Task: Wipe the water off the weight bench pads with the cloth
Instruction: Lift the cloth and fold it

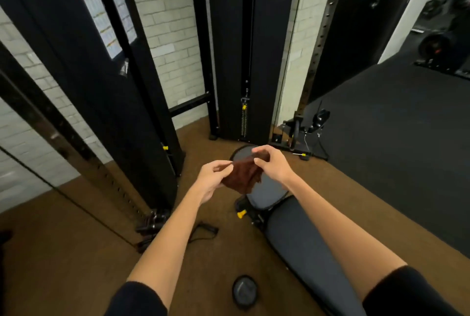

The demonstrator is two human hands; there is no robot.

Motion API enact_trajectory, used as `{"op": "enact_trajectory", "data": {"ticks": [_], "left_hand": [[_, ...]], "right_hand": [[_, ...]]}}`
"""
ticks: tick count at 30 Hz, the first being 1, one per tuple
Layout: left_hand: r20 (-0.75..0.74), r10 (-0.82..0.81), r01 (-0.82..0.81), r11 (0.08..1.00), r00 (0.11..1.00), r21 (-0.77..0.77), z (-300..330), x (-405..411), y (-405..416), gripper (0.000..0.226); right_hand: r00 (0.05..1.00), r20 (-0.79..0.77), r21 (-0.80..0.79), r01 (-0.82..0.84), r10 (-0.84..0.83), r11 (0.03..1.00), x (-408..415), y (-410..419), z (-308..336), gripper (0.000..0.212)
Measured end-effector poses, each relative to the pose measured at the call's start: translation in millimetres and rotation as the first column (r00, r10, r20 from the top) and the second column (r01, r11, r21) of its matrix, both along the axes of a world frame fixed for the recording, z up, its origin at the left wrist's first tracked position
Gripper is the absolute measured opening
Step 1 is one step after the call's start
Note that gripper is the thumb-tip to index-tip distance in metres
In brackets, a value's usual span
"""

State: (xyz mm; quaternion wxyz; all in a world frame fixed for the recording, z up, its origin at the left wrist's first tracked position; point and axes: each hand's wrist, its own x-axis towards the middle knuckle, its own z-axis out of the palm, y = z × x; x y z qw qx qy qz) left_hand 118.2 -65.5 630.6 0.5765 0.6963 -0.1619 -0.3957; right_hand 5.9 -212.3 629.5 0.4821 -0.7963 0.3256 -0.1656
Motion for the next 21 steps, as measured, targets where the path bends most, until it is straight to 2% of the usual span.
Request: {"op": "enact_trajectory", "data": {"ticks": [3,6,12,21], "left_hand": [[0.041,0.036,-0.039,0.997,0.998,0.060,-53,-1,13,0.016],[0.093,0.051,-0.061,0.992,0.994,0.109,-122,-5,27,0.027],[0.075,0.038,-0.054,0.974,0.996,0.221,-281,-32,60,0.039],[0.015,-0.021,0.015,0.943,1.000,0.333,-483,-74,93,0.042]], "right_hand": [[0.998,-0.040,-0.076,-0.054,0.051,0.996,1,15,-43,0.021],[0.989,-0.119,-0.091,-0.098,0.087,0.991,1,27,-109,0.018],[0.936,-0.318,0.007,-0.157,0.151,0.988,-16,59,-271,0.015],[0.863,-0.465,0.120,-0.159,0.197,0.980,-56,95,-482,0.028]]}}
